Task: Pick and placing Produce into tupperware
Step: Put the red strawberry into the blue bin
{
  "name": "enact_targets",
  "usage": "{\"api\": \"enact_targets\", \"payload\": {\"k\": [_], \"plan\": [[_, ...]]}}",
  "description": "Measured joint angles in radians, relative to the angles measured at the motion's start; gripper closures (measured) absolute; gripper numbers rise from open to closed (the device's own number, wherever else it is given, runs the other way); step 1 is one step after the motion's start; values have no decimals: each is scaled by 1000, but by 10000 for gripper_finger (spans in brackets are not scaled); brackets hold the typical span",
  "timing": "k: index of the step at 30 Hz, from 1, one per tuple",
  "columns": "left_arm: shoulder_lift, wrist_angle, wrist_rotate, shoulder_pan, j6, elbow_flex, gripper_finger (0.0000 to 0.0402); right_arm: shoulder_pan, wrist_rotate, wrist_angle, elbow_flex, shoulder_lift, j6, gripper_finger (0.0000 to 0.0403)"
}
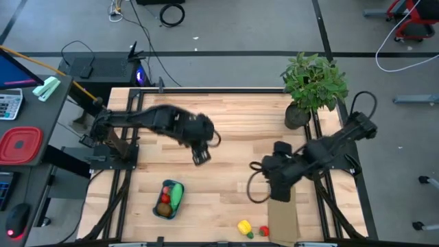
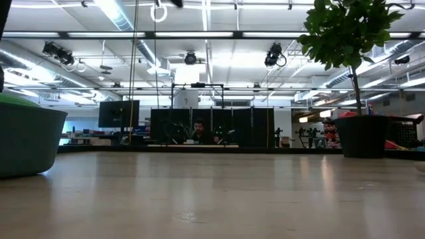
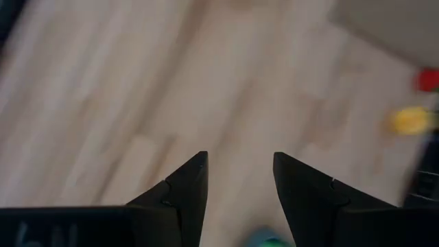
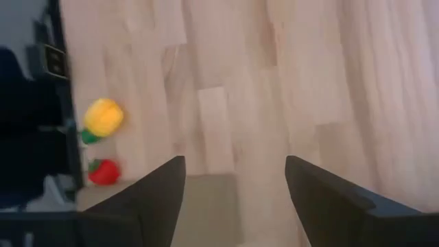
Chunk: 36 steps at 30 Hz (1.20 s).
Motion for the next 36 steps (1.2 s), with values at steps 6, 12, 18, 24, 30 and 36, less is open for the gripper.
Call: {"api": "enact_targets", "payload": {"k": [6,12,18,24,30,36], "plan": [[0,126,7,-159,3,0,230,95,2,220,-203,-96,257,143],[1,184,7,-294,31,0,230,185,-5,402,-385,-74,294,143],[1,227,-19,-387,27,0,230,253,-75,692,-516,1,265,143],[1,225,-55,-438,-12,0,230,300,-93,862,-551,86,215,143],[1,224,-65,-458,-28,0,230,319,-93,874,-521,147,127,139],[1,224,-70,-461,-51,0,230,335,-92,889,-520,196,51,135]]}}
